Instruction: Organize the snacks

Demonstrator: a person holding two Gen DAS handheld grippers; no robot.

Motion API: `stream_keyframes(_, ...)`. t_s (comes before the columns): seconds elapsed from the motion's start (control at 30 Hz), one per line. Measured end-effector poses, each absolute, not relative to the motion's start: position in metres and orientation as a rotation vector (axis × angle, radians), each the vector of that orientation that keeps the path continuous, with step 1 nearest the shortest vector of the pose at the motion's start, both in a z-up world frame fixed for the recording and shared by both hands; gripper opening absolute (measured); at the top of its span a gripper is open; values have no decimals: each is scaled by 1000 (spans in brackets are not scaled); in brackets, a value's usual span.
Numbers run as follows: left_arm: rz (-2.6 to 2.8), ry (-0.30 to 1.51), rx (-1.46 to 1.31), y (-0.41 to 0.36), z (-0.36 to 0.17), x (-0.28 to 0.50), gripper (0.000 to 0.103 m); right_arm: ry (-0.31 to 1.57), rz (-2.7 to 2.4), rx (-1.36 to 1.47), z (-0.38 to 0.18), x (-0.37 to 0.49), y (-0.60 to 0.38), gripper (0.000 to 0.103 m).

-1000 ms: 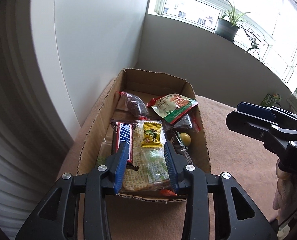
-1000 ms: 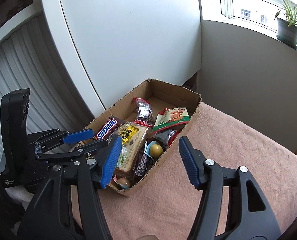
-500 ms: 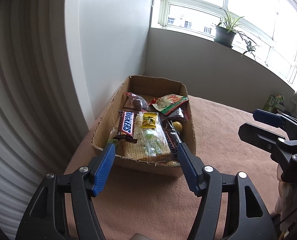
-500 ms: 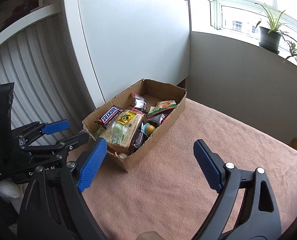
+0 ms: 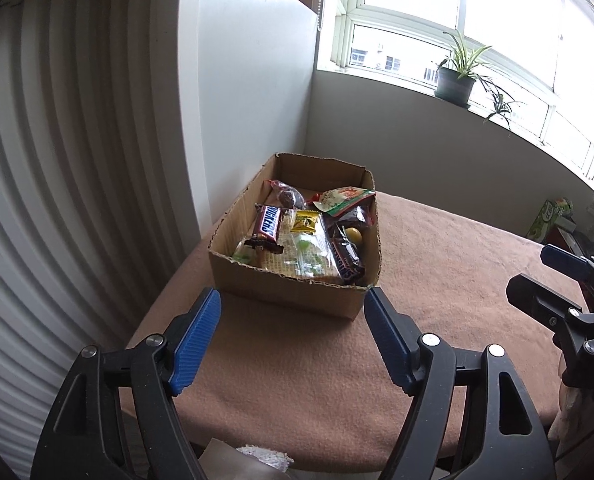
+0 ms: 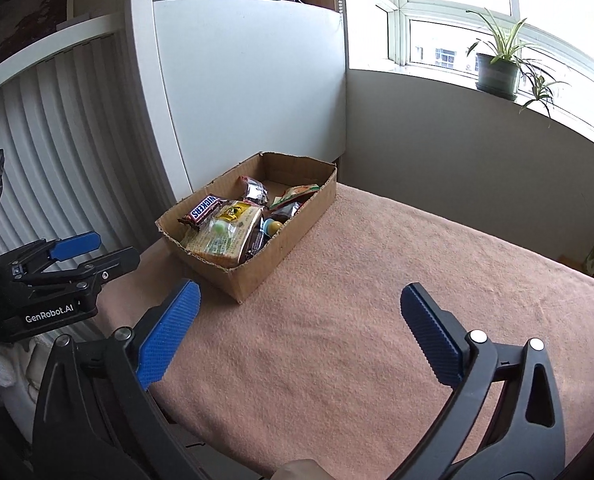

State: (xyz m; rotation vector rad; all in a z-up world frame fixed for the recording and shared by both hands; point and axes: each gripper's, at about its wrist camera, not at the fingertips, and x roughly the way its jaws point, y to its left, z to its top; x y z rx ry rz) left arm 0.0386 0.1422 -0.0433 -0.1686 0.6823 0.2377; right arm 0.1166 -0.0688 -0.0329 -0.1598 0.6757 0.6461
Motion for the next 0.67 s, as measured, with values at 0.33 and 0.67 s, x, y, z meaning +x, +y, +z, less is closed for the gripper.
stream_keyframes(0.33, 241, 676, -157, 133, -42, 33, 80, 673, 626, -132, -30, 115, -82, 102)
stream_keyframes(0.67, 226, 684, -140, 122, -44, 33, 80, 687, 612, -114, -36, 115, -86, 102)
